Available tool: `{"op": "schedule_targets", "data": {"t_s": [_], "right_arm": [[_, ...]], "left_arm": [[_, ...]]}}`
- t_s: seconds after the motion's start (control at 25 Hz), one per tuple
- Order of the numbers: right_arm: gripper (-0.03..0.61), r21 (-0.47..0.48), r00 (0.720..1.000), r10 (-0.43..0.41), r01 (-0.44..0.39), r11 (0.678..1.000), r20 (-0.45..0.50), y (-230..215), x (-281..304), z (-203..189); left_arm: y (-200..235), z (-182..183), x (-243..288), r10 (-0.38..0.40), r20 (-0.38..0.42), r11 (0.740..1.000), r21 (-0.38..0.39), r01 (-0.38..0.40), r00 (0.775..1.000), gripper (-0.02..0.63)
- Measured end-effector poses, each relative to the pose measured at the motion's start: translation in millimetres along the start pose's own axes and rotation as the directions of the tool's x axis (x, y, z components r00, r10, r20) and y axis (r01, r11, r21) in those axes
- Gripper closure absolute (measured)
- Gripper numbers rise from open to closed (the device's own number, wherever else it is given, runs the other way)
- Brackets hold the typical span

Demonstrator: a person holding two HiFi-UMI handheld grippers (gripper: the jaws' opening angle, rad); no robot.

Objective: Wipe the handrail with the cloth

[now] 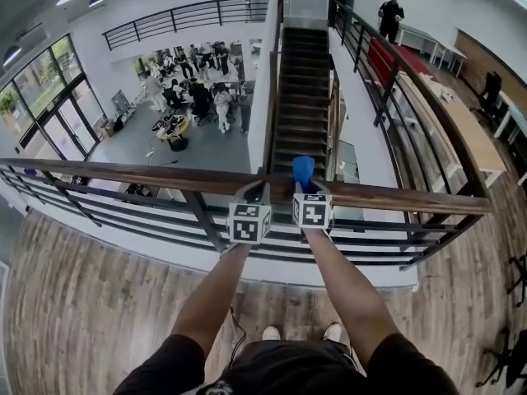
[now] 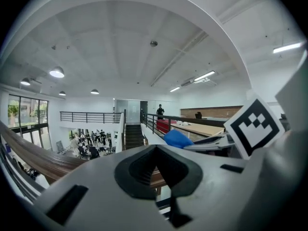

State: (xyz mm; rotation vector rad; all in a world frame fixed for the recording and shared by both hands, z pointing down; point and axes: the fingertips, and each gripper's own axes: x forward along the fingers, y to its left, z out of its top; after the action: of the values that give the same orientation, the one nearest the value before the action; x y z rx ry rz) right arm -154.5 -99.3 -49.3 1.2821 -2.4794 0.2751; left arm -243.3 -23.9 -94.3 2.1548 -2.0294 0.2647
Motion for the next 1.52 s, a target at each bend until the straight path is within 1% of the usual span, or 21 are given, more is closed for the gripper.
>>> {"op": "schedule_targets", "data": {"t_s": [0.2,0.4,0.48,0.68,0.92,1.08,1.36,1.52], "right_arm": [[0.48,0.024,1.0,-0.019,0.02,1.0,-0.003,-53.7,-15.8,-4.5],[0.48,0.033,0.999,-0.032,0.033,0.999,-0.004,-100.1,-31.9,-10.3],[0.48,0.037,0.999,-0.046,0.046,0.998,0.003,-121.5,-39.8,-13.0],[0.48,0.053,0.995,-0.095,0.094,0.994,0.016,-180.9,-63.6,-24.7],[0.48,0.081,0.989,-0.145,0.143,0.986,0.012,-251.5,-91.0,-36.1],[0.48,0.089,0.985,-0.171,0.17,0.981,0.01,-302.6,-106.7,-43.0],[0.48,0.124,0.977,-0.215,0.213,0.969,0.001,-395.8,-136.6,-53.8],[0.48,0.152,0.973,-0.23,0.228,0.962,-0.002,-441.1,-150.9,-61.1]], "left_arm": [[-51.6,5.8,29.0,-0.054,-0.014,0.998,0.014,0.054,0.998,0.611],[-99.5,14.9,52.5,-0.101,-0.015,0.995,0.004,0.101,0.995,0.611],[-120.5,17.2,63.7,-0.133,-0.025,0.991,0.01,0.133,0.991,0.611],[-178.9,14.2,87.6,-0.219,-0.054,0.975,0.02,0.221,0.974,0.611],[-256.7,22.1,105.6,-0.306,-0.046,0.951,0.036,0.307,0.951,0.611],[-306.5,25.0,121.8,-0.34,-0.056,0.938,0.053,0.343,0.939,0.611],[-386.5,24.8,148.9,-0.389,-0.075,0.917,0.058,0.394,0.918,0.611],[-432.2,25.4,166.4,-0.424,-0.083,0.9,0.078,0.43,0.902,0.611]]}}
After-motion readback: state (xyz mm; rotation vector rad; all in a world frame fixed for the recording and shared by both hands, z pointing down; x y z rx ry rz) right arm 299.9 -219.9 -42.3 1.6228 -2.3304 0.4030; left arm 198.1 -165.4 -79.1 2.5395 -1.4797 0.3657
